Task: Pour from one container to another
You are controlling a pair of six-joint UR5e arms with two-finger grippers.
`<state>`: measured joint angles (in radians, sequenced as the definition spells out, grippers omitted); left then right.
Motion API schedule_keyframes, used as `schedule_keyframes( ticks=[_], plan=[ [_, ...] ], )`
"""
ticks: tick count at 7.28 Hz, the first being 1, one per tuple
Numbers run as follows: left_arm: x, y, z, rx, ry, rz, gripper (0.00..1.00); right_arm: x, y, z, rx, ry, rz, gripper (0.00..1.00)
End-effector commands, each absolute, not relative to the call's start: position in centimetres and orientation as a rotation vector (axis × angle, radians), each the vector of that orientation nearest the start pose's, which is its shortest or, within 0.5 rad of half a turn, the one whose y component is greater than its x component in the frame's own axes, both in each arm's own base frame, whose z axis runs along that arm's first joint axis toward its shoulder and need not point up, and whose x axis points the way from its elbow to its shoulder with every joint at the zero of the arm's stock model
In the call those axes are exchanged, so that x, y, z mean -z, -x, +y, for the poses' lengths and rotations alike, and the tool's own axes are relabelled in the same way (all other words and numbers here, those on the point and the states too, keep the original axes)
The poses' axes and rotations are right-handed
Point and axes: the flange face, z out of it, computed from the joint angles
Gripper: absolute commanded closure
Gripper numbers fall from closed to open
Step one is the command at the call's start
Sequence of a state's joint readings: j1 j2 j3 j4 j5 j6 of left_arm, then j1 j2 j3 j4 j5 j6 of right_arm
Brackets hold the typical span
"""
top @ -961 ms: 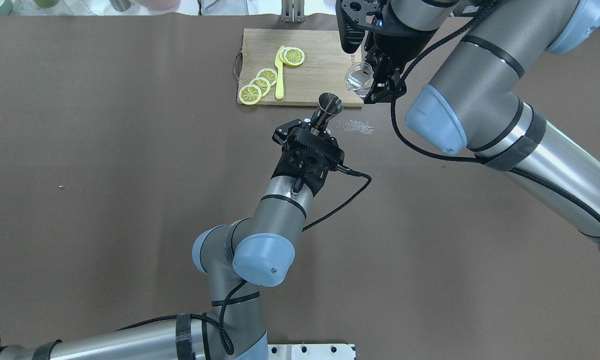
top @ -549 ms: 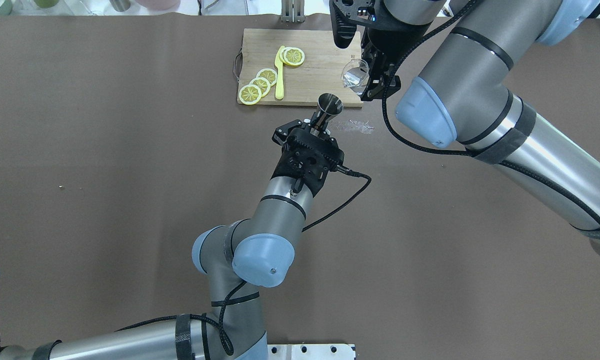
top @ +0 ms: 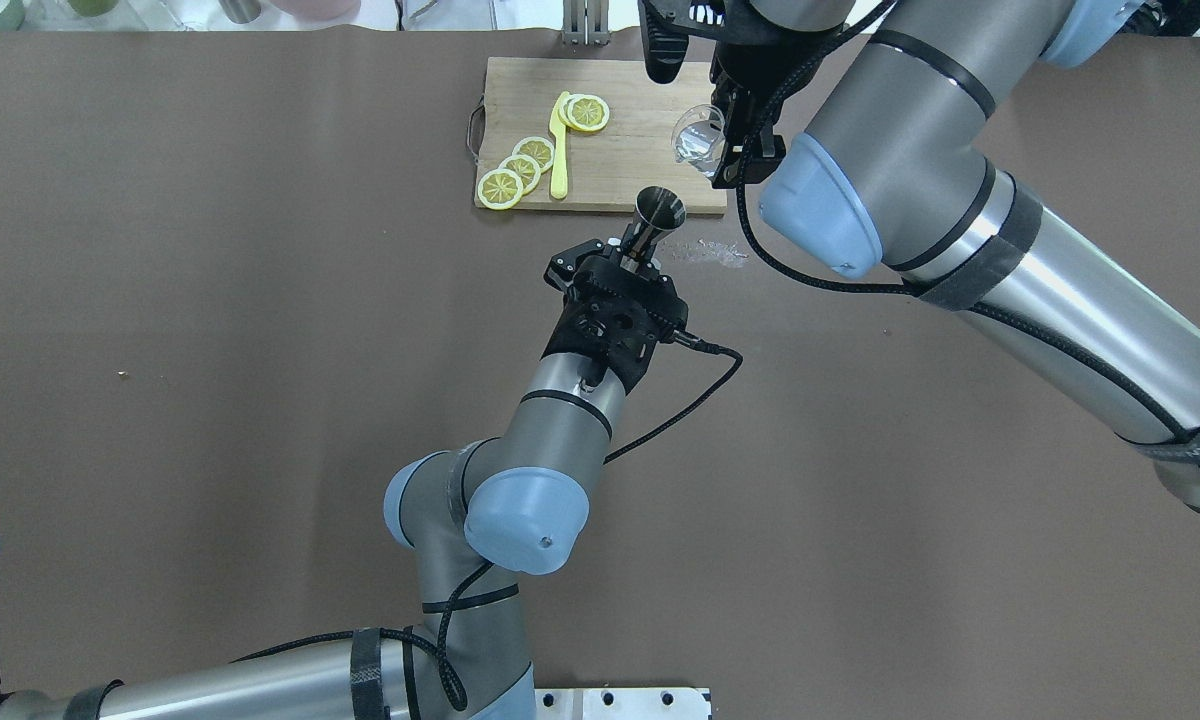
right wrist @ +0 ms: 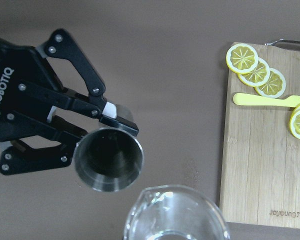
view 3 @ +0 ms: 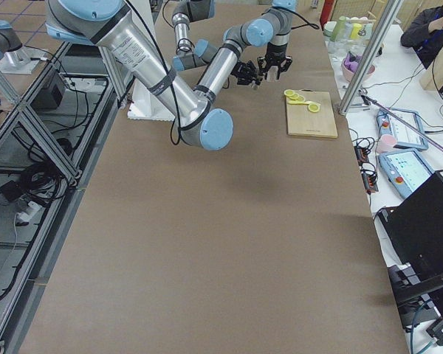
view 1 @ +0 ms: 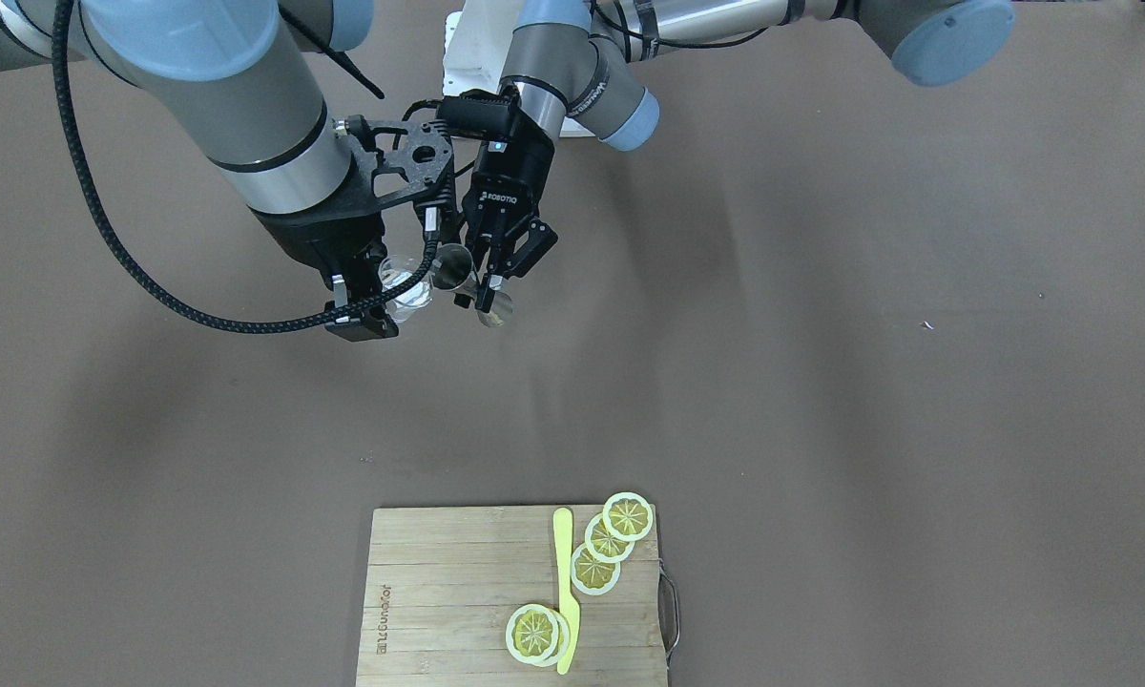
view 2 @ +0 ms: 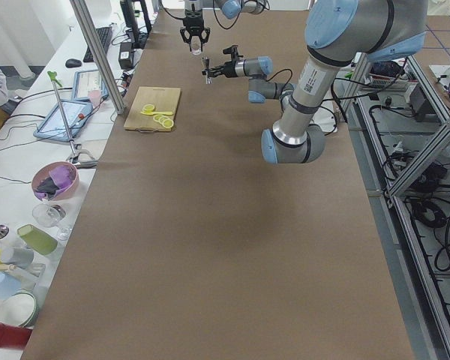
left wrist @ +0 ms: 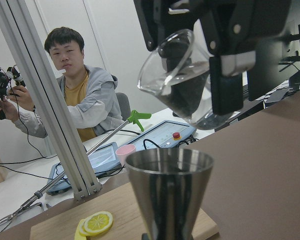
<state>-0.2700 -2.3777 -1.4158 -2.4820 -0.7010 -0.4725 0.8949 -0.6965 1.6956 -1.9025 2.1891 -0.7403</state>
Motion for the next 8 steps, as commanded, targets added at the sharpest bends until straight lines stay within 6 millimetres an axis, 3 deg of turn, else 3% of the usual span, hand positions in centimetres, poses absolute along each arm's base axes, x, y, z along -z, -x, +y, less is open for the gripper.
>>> schedule_keyframes(
  ticks=[1,6,8],
  plan=[
    [-12.0,-60.3,-38.4,0.027,-1.410,0.678,1.00,-10.6,36.4,-56.0,1.532,-0.727,-0.607,1.00],
    [-12.0,-60.4,-38.4,0.028,-1.410,0.679,1.00,-10.4,36.7,-55.0,1.590,-0.691,-0.542,1.00],
    [-12.0,-60.4,-38.4,0.027,-1.410,0.678,1.00,-9.4,37.2,-54.5,1.609,-0.673,-0.521,1.00]
  ],
)
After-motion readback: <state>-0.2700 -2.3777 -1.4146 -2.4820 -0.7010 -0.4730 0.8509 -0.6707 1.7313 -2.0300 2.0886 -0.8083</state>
